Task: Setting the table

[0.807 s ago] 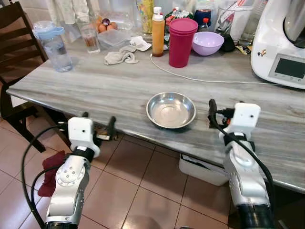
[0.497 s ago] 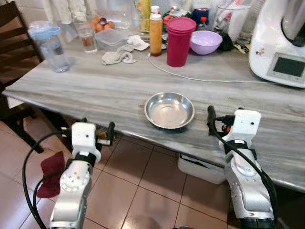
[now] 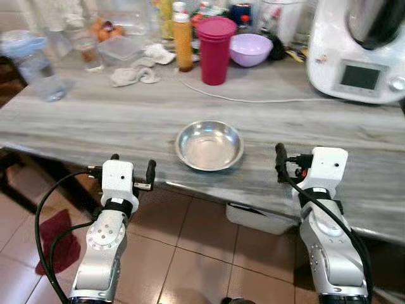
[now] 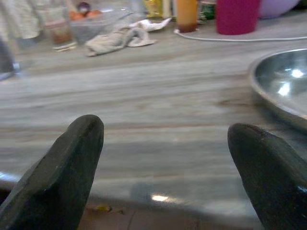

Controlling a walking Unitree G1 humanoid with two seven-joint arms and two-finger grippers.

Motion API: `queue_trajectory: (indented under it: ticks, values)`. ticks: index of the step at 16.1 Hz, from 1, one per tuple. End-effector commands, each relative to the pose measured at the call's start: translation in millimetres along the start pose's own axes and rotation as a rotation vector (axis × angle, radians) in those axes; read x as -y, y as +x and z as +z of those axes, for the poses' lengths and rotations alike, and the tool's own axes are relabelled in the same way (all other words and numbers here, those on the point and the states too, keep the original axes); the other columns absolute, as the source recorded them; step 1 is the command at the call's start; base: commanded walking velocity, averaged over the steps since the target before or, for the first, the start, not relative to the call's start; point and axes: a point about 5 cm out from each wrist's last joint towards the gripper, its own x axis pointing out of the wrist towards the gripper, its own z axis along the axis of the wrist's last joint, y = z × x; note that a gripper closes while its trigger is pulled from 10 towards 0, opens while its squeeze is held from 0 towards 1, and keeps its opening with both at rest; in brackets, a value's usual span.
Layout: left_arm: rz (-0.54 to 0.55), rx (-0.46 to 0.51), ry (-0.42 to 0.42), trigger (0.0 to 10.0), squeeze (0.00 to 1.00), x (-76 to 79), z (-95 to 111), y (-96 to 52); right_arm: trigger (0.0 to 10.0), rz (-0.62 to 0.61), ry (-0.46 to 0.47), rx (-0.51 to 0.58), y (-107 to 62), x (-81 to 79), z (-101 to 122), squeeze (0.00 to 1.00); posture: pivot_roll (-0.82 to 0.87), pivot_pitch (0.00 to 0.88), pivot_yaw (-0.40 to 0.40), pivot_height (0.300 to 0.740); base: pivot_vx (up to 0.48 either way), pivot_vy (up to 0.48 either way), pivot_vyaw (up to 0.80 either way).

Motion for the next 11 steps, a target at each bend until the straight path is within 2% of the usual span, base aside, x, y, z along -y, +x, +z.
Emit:
queue_trajectory:
  ticks: [1, 3, 11]
  values:
    - [0.014, -0.009, 0.017, 10.0, 0.0, -3.1, 0.1, -0.2, 10.0, 0.018, 0.006, 0.006, -1.7, -2.7, 2.3, 0.0, -0.18, 0.108, 0.038, 0.74, 0.0, 0.0, 0.0]
    - [0.009, -0.012, 0.02, 10.0, 0.0, -2.4, 0.3, 0.3, 10.0, 0.012, 0.011, 0.0, -1.5, -1.8, 0.9, 0.0, -0.18, 0.107, 0.04, 0.74, -0.122, 0.0, 0.0]
    - [-0.012, -0.014, 0.023, 10.0, 0.0, 1.4, 1.4, 1.9, 10.0, 0.0, 0.022, -0.011, -0.1, -0.2, -0.7, 0.0, -0.19, 0.105, 0.039, 0.74, -0.277, 0.0, 0.0]
